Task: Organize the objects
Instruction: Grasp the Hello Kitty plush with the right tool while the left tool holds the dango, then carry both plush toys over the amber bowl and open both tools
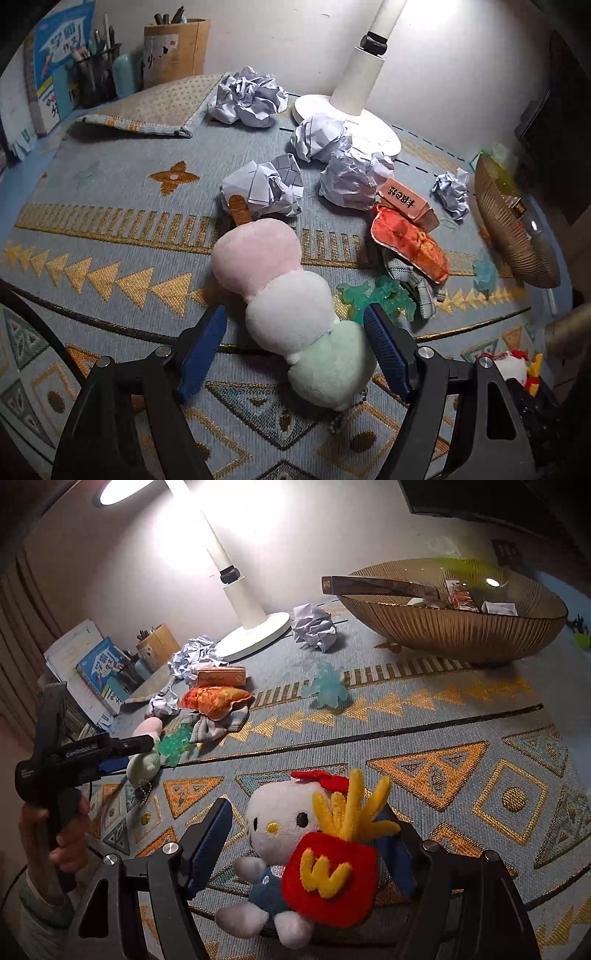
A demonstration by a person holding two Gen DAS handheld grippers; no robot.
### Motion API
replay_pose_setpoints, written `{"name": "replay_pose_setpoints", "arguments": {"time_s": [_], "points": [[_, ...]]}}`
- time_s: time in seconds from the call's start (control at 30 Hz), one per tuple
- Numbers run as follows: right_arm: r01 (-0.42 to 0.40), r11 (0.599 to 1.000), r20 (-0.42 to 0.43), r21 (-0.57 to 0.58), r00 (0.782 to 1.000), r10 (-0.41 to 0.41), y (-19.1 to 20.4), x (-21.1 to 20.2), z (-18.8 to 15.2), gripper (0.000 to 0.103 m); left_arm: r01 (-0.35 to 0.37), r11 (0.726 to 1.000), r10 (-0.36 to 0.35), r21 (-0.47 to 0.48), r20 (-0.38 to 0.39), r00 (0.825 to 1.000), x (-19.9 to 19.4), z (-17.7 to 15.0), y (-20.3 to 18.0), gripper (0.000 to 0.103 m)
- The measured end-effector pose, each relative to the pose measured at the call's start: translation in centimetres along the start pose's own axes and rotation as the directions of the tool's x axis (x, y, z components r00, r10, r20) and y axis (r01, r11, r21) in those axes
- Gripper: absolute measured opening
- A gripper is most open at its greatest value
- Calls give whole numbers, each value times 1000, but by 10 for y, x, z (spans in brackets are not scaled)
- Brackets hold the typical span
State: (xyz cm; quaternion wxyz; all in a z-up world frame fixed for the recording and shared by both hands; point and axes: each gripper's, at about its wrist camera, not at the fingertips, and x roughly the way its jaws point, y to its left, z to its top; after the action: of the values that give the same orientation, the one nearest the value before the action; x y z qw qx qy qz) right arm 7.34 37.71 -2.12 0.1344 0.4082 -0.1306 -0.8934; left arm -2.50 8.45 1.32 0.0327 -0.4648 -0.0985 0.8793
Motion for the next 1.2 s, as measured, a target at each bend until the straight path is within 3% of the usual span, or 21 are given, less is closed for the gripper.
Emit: {"name": "replay_pose_setpoints", "arguments": {"time_s": [0.07,0.1,0.27,0.4,0.53,0.7,0.73,0.8,0.87,1.0,1.07,1.2], "points": [[-3,1000,-2,8,1000,3,-1,-2,-1,74,-71,997,69,31,60,996,-6,-3,-10,72],[1,1000,-7,14,1000,-1,-2,-4,-2,75,-66,996,63,60,56,996,-7,-4,-12,60],[-31,998,-25,60,999,33,-8,-12,-7,78,11,992,-15,124,31,999,-25,-11,7,40],[-10,995,-47,96,999,15,-7,-17,-9,79,81,990,-82,115,12,997,-39,-20,30,40],[129,991,-84,36,988,-126,14,-6,-7,79,93,988,-94,125,-2,996,-39,-28,30,40],[296,952,-74,-84,951,-302,41,9,-14,78,125,985,-128,122,14,992,-42,-33,23,40],[288,952,-77,-99,952,-296,44,10,-15,74,154,980,-158,122,19,987,-45,-33,21,40],[258,960,-78,-108,960,-267,49,9,-16,52,191,972,-197,135,31,980,-51,-33,13,40],[222,970,-85,-101,969,-231,51,7,-14,42,209,966,-219,155,47,975,-58,-31,4,40],[95,995,-103,-31,990,-98,47,-6,-4,37,262,942,-284,211,80,956,-77,-17,-21,40],[64,998,-60,-11,996,-65,46,-24,10,37,288,923,-322,254,104,941,-89,-4,-41,40],[126,992,121,6,985,-126,36,-70,55,37,321,881,-388,348,140,911,-104,36,-96,40]]}}
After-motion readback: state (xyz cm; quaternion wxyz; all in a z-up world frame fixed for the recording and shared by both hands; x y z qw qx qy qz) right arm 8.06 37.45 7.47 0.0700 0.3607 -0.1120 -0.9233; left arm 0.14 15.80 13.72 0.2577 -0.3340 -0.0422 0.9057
